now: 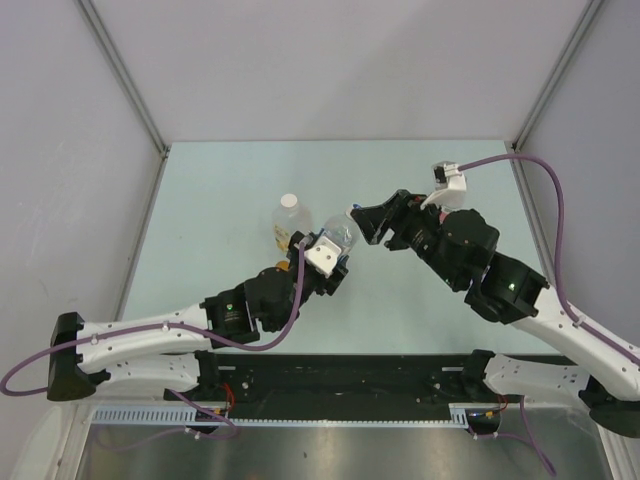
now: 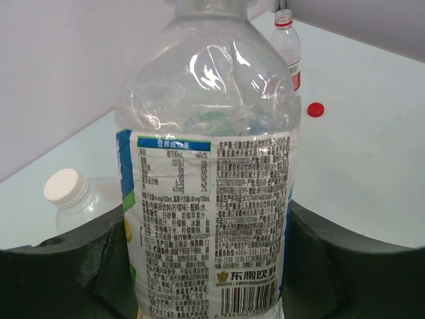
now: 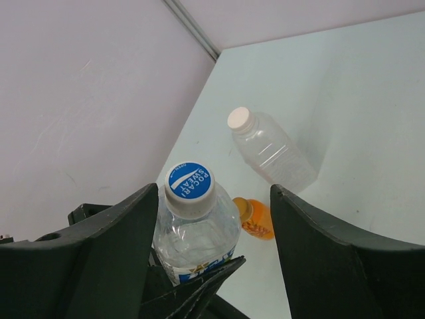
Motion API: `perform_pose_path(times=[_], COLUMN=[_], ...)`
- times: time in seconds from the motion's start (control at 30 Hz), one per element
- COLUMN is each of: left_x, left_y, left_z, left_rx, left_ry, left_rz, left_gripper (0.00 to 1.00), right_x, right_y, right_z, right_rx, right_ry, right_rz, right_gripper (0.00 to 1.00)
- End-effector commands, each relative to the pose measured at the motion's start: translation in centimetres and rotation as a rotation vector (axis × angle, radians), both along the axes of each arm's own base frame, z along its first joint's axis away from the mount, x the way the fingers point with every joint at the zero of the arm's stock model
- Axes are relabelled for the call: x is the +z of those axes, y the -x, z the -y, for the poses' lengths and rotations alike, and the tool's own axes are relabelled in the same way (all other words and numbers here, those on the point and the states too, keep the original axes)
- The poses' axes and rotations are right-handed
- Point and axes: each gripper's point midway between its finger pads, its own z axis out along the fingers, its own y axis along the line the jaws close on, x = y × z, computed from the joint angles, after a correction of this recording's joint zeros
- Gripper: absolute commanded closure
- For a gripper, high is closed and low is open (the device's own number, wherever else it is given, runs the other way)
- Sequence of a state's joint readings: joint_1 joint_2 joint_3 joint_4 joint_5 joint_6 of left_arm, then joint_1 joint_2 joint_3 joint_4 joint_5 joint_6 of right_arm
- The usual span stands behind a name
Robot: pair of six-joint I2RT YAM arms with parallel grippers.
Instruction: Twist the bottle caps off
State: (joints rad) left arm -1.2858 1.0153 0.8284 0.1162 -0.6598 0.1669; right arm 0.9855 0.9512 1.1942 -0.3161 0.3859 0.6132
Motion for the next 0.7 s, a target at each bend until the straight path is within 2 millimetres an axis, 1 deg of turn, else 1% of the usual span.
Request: perform_pose_path(times=[0.0, 0.1, 0.23, 0.4, 0.43, 0.5, 0.67], left_x=[2.4, 2.4, 2.4, 2.3, 2.3, 2.3, 2.6], left_y=[0.2, 0.2, 0.3, 0.3, 0.3, 0.4, 0.6], left_z=[-0.2, -0.2, -0.2, -0.1, 0.0, 0.0, 0.1], left_rx=[-0.002, -0.002, -0.005, -0.008, -0.009, -0.011, -0.026], left_ry=[0.056, 0.055, 0.056, 0.054, 0.056, 0.057, 0.072], left_rz=[0.025, 0.025, 0.025, 0.024, 0.023, 0.022, 0.021], left_gripper=[1.00, 1.00, 1.00, 1.00, 1.00, 1.00, 1.00], right_x=[3.3, 3.0, 2.7, 2.4, 2.4, 2.3, 2.1], right_y=[-0.3, -0.4, -0.4, -0.4, -0.4, -0.3, -0.1], right_z=[-0.3, -0.7, -1.1, -1.4, -1.4, -1.5, -1.7], right_rx=[-0.007, 0.002, 0.014, 0.020, 0.022, 0.027, 0.047], right_ry=[-0.079, -0.073, -0.067, -0.055, -0.055, -0.052, -0.036], right_rz=[0.062, 0.060, 0.052, 0.047, 0.047, 0.046, 0.050], right_gripper=[0.29, 0.34, 0.44, 0.48, 0.52, 0.56, 0.76])
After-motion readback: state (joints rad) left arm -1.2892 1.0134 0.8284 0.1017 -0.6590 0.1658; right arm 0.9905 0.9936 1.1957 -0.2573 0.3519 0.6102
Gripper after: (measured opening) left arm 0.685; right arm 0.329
